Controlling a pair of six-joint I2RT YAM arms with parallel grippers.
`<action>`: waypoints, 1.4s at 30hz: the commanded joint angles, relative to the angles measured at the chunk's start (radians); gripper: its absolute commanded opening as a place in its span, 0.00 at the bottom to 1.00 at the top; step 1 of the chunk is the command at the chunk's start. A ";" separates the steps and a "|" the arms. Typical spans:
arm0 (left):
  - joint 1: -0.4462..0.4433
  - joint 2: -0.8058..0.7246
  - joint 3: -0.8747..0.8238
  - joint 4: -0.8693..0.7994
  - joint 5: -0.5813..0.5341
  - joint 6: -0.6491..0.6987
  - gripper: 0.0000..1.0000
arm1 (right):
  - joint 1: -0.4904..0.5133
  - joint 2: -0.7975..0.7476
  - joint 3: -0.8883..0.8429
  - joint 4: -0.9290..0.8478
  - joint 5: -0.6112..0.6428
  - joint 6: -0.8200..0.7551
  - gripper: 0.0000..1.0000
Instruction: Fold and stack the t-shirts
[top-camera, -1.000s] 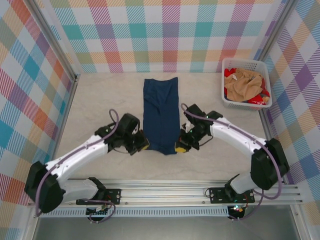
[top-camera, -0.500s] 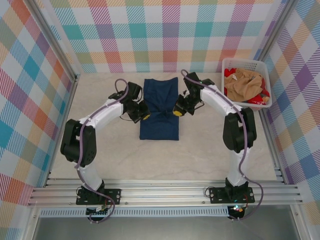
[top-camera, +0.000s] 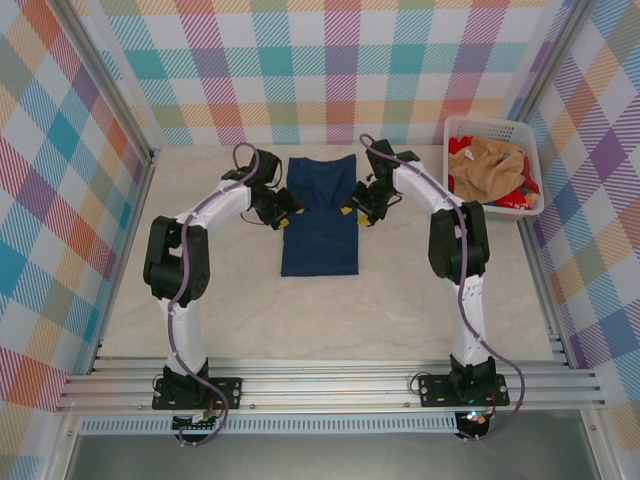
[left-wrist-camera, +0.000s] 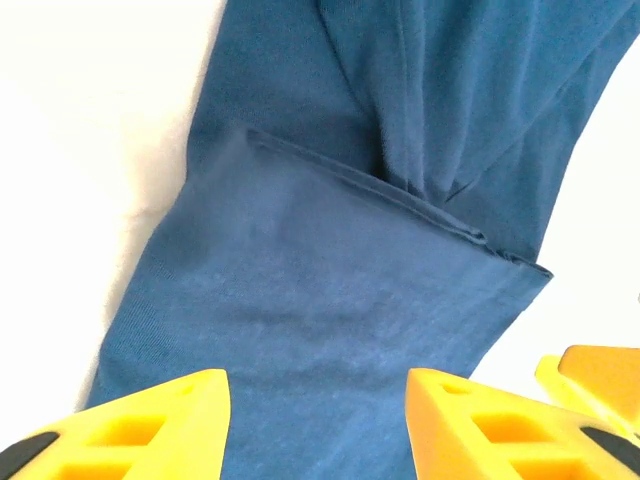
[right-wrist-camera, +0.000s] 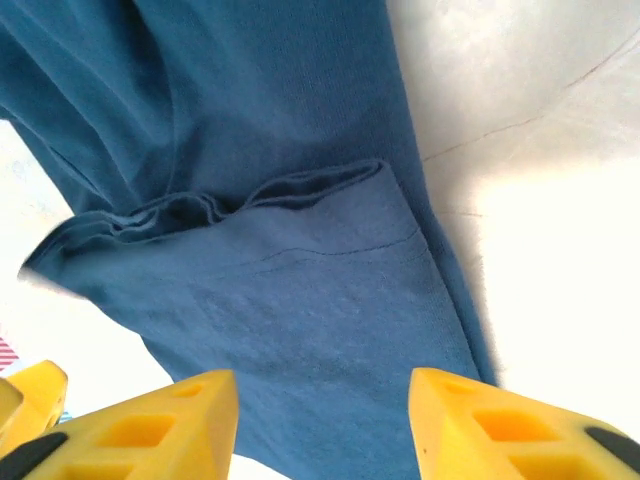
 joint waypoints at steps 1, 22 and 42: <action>0.005 -0.172 -0.141 -0.006 -0.018 0.010 0.49 | 0.005 -0.148 -0.088 0.025 0.053 -0.022 0.51; -0.050 -0.194 -0.584 0.280 0.115 -0.214 0.42 | 0.119 -0.333 -0.729 0.356 -0.043 0.127 0.47; -0.066 -0.187 -0.436 0.100 0.058 -0.089 0.00 | 0.123 -0.337 -0.681 0.232 0.019 0.043 0.00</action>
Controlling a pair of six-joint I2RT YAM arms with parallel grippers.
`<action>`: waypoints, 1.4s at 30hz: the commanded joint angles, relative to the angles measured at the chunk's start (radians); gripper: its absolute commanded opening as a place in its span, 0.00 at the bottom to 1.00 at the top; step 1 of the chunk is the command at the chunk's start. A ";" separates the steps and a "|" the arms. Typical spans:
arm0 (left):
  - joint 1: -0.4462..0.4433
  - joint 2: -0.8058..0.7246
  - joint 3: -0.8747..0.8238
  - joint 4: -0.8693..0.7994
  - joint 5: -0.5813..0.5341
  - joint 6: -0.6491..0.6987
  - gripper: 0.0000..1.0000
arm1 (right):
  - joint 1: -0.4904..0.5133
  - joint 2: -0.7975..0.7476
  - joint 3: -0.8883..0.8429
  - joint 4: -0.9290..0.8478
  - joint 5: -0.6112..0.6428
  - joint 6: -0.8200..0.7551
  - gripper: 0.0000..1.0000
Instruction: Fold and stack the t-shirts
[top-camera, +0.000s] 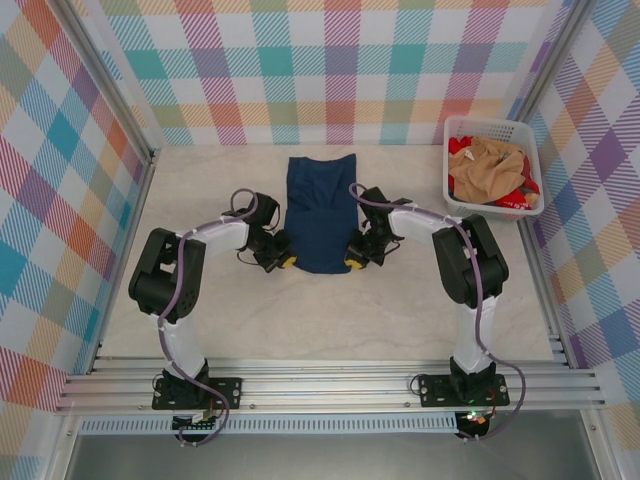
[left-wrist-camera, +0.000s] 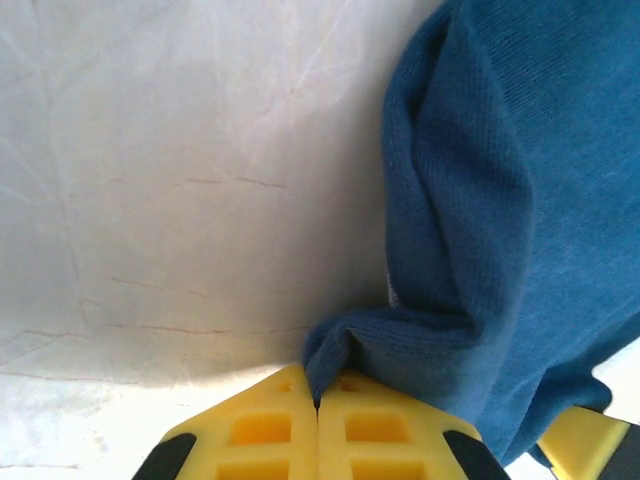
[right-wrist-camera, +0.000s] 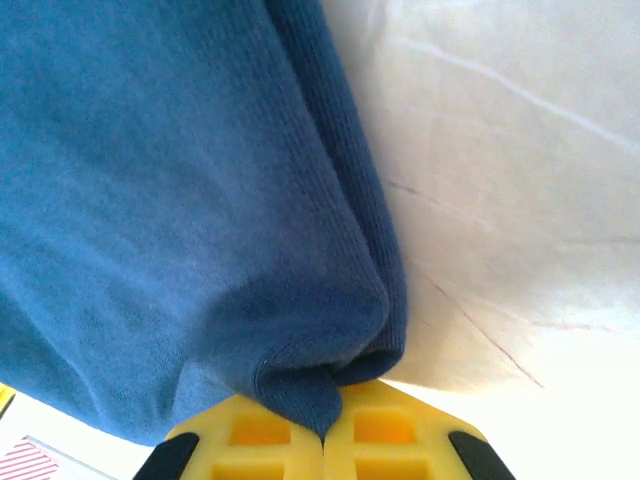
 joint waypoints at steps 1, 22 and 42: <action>-0.025 -0.074 -0.007 -0.100 -0.011 0.072 0.00 | 0.004 -0.088 -0.068 -0.074 0.003 -0.043 0.00; -0.334 -0.671 -0.170 -0.330 0.153 0.059 0.00 | 0.151 -0.617 -0.339 -0.377 -0.263 -0.029 0.00; -0.040 -0.131 0.339 -0.184 0.170 -0.037 0.06 | -0.260 -0.248 0.117 -0.286 -0.407 0.180 0.00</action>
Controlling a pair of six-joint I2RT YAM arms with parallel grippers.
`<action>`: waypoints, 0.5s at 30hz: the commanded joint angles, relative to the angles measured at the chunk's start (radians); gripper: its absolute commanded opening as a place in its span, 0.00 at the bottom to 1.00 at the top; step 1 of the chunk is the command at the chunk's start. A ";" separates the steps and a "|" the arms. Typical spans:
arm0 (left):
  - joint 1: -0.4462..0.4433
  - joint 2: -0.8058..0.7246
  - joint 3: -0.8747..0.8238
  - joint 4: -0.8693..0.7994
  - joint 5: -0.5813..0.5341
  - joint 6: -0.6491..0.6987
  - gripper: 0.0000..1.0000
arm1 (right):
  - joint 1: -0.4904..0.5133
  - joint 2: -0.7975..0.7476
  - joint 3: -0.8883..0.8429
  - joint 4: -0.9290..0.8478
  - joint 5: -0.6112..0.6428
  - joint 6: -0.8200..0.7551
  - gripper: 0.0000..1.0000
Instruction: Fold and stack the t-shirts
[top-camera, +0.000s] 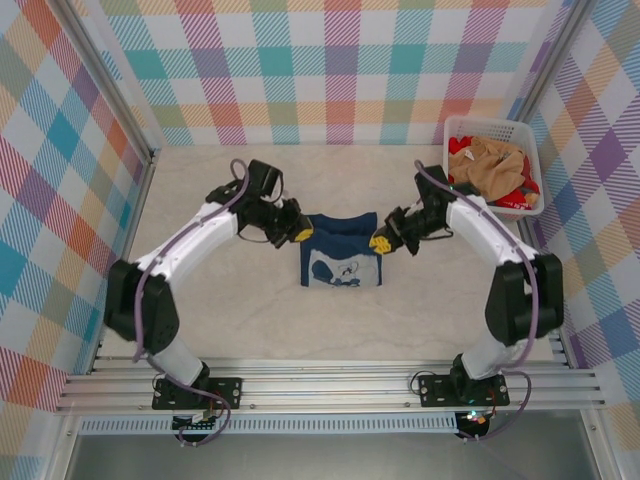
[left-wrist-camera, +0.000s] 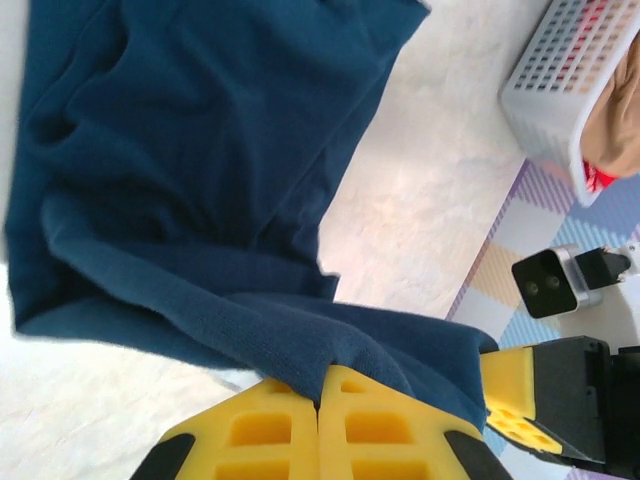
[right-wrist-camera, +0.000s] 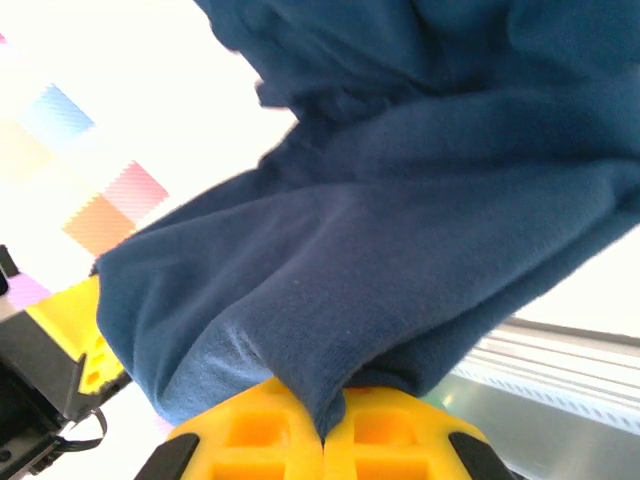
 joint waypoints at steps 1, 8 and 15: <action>0.040 0.105 0.108 0.016 0.023 -0.002 0.06 | -0.030 0.123 0.143 0.017 -0.005 0.036 0.00; 0.111 0.398 0.337 0.026 -0.059 0.004 0.14 | -0.073 0.467 0.423 0.169 0.032 0.031 0.26; 0.126 0.488 0.492 -0.083 -0.145 0.070 0.28 | -0.078 0.646 0.788 0.048 0.107 -0.189 0.57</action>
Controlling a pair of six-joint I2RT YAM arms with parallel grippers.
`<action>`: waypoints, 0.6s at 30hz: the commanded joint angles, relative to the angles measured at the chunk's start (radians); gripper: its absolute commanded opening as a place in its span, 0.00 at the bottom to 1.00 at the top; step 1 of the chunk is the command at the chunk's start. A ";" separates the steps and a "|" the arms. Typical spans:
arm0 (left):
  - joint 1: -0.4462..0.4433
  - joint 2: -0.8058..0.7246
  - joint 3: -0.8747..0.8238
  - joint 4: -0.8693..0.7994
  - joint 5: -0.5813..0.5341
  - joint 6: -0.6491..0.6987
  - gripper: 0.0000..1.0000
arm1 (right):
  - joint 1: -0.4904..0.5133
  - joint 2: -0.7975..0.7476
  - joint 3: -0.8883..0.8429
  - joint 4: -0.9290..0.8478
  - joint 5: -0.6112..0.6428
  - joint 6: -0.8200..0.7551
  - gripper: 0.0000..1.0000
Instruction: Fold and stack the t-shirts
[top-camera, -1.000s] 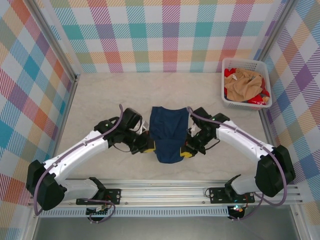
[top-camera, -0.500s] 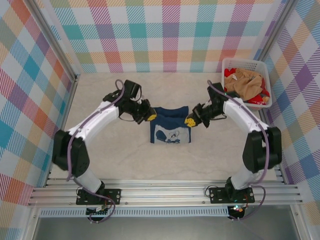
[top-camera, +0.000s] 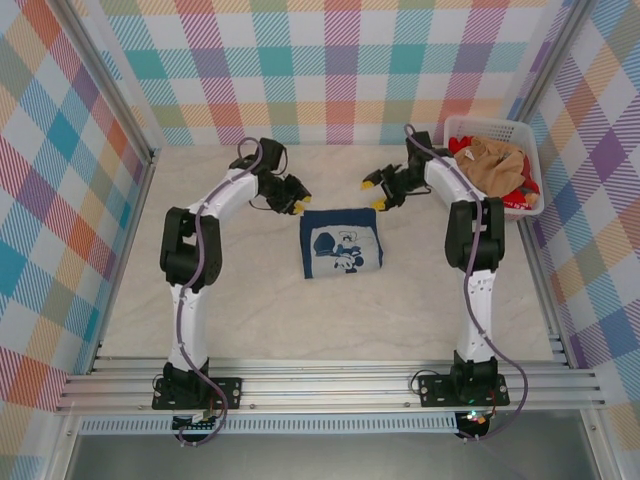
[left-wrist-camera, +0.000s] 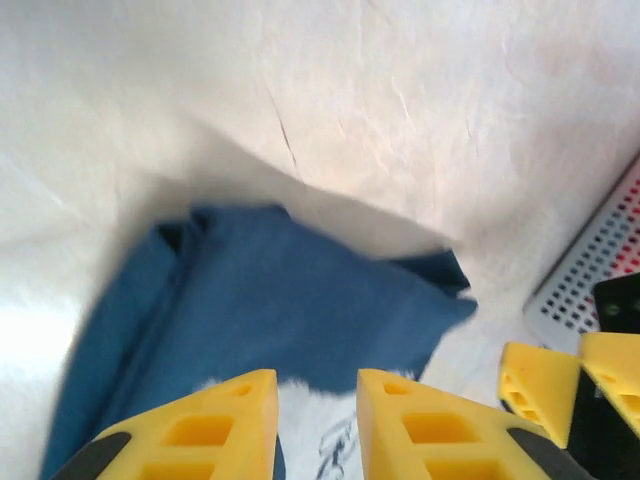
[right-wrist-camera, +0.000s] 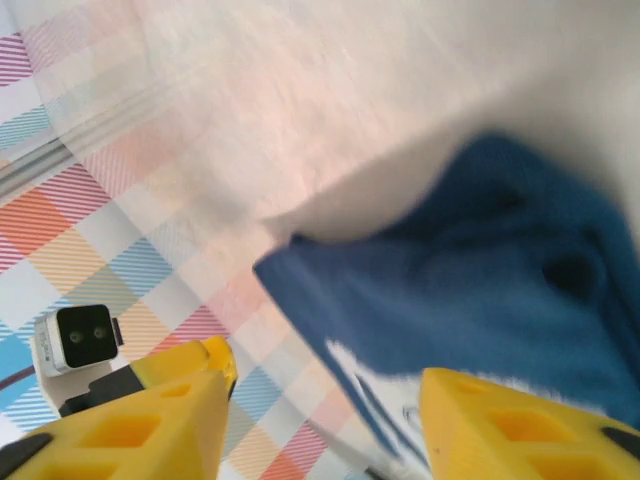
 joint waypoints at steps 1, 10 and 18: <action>0.000 -0.058 0.027 -0.083 -0.075 0.045 0.33 | -0.002 -0.038 0.099 -0.111 0.069 -0.152 0.60; -0.061 -0.140 -0.160 -0.057 -0.077 0.048 0.45 | -0.001 -0.253 -0.290 -0.082 0.241 -0.204 0.44; -0.102 -0.053 -0.166 -0.135 -0.135 0.097 0.44 | 0.038 -0.175 -0.336 -0.069 0.190 -0.227 0.33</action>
